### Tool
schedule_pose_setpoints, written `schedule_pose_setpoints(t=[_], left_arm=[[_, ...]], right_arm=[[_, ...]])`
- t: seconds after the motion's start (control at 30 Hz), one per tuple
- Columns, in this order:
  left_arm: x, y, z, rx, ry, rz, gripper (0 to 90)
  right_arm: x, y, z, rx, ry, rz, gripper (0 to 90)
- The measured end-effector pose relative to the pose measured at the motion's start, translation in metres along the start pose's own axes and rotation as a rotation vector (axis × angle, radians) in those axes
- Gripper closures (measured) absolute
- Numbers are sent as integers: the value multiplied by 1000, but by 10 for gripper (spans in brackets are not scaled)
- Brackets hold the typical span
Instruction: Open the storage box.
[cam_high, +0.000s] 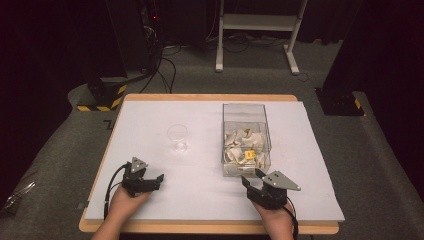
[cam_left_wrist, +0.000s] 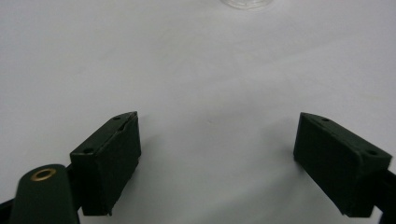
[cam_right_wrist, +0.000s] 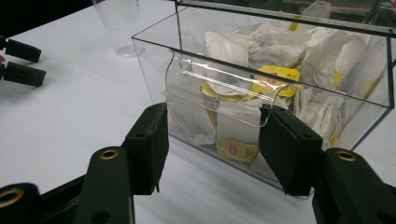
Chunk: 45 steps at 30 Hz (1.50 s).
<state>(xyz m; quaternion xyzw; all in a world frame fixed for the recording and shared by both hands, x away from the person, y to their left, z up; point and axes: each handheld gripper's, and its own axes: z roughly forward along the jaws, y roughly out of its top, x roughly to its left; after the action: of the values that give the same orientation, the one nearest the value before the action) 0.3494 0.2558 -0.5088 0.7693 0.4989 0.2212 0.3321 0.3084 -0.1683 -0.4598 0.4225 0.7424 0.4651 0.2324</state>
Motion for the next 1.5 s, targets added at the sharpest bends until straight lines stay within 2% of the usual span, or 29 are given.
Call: schedule_pose_setpoints(t=[0.3,0.47,0.9,1.0,1.5], left_arm=[[0,0,0,0,-1,2,151],[0,0,0,0,-1,2,151],[0,0,0,-1,1,2,152],[0,0,0,-3,-1,-2,151],[0,0,0,0,-1,2,151]], right_arm=[[-2,-1,-6,10,-7,1,446],[-5,3,-12,12,-8,24,455],[-16,17,-23,-30,-43,22,469],[-20,22,-26,-44,-64,15,457],[-36,38,-18,-68,-115,24,478]])
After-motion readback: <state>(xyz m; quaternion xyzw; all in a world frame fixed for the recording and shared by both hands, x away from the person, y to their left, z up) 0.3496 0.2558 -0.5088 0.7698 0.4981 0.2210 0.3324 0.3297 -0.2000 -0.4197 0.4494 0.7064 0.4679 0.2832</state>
